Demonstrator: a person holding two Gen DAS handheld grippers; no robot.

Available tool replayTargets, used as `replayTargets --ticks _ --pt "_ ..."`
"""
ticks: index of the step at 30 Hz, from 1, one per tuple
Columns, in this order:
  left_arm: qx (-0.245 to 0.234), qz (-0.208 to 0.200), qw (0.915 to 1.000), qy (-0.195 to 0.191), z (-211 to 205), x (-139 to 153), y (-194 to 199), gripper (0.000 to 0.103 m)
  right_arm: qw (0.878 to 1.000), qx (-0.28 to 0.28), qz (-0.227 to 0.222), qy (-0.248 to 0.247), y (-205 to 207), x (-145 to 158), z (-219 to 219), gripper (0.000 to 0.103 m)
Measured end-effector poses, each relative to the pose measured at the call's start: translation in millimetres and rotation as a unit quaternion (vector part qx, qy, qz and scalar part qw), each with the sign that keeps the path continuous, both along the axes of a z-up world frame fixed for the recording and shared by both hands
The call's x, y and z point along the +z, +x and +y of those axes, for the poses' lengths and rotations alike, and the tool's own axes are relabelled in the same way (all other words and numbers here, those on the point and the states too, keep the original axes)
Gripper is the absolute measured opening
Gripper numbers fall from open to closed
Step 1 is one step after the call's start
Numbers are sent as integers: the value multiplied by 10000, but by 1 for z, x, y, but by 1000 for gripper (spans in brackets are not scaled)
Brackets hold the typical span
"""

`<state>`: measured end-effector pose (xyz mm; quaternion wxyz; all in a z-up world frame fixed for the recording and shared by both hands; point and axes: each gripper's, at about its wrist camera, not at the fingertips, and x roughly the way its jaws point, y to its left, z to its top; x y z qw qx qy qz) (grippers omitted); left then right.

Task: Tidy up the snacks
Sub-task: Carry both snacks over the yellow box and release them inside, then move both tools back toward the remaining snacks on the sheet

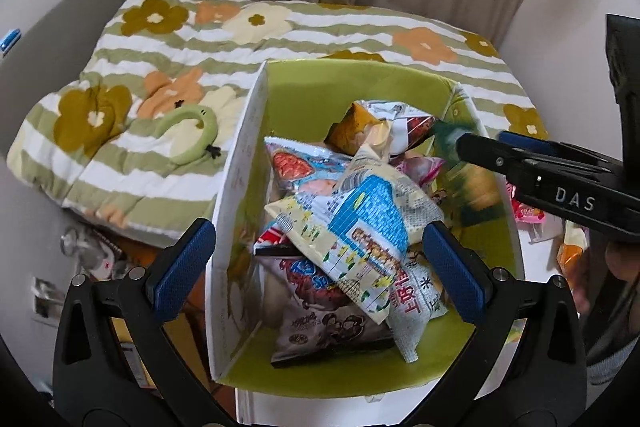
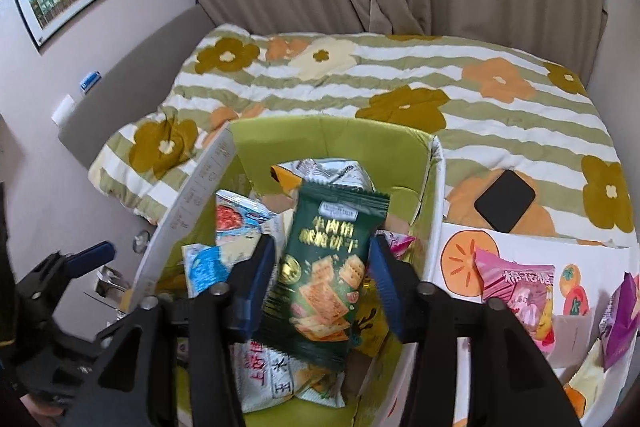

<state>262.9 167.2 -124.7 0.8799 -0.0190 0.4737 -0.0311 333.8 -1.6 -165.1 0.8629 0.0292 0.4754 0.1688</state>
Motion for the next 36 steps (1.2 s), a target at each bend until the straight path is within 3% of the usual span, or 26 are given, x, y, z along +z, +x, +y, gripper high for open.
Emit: replayTargets --ticks 1,2,10,21,29,36 --pt "9 1 10000 27 1 -1 -2 103 10000 -1 -19 19 -1 -1 -1 94" --pt "28 8 10000 73 1 -1 -6 103 9999 6 -84 58 -4 -2 -2 103" --pt "86 -5 9999 52 7 2 -27 103 9998 -6 -144 138 -32 -5 -6 103" --pt "-248 -407 9988 -59 0 31 -60 103 9978 -44 -664 -80 -84 40 -3 103" --pt "-949 -552 9932 -384 -38 43 -71 103 9933 -800 -820 -170 -130 62 -40 103" --pt "-1564 -606 9844 -531 -90 48 -74 103 9811 -1598 -1022 -385 -168 76 -101 103"
